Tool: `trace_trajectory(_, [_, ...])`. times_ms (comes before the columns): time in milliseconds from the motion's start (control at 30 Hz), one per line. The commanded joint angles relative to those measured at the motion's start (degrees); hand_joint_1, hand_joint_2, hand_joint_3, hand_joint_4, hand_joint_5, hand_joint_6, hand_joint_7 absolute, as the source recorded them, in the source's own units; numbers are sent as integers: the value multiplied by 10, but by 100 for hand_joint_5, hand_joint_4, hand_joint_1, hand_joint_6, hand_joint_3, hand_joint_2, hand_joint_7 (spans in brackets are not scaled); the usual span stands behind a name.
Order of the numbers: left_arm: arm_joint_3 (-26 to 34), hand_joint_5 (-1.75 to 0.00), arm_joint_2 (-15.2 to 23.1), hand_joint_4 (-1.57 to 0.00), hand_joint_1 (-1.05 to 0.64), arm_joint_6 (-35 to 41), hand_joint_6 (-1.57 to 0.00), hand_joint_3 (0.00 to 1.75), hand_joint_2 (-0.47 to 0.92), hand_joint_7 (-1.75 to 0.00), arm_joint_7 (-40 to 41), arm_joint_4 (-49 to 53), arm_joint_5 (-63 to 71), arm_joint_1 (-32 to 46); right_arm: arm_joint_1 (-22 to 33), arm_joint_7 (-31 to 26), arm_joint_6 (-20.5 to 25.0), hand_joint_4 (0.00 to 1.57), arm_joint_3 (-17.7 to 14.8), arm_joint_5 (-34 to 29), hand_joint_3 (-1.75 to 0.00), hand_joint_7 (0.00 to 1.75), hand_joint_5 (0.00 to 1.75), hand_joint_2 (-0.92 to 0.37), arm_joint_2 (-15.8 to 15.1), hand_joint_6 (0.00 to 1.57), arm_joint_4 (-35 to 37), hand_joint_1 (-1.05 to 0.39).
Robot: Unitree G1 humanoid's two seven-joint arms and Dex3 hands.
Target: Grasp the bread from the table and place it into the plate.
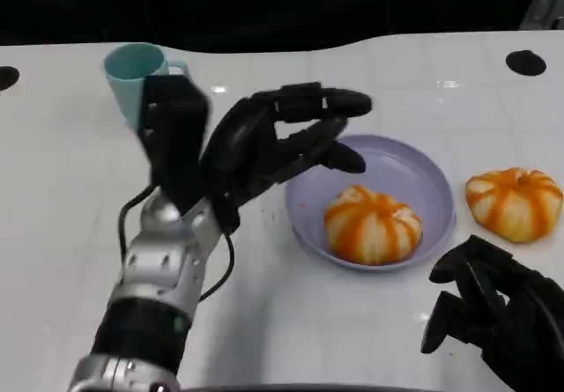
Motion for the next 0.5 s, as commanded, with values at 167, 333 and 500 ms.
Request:
trace_trajectory(167, [36, -158, 19, -72, -63, 205, -72, 36, 92, -117, 18, -195, -122, 107, 0, -5, -1, 64, -3, 0, -39, 161, 175, -92, -3, 48, -5, -44])
trace_trajectory(333, [67, -169, 4, -72, -59, 293, -67, 27, 92, -135, 90, -291, -179, 173, -1, -2, -3, 63, -3, 2, -41, 162, 175, -92, -3, 47, -3, -44])
trace_trajectory(500, [71, -175, -8, -74, -59, 319, -62, 36, 92, -146, 136, -352, -198, 220, -2, -3, -2, 62, -2, 2, -40, 163, 175, -92, -3, 47, -5, -44])
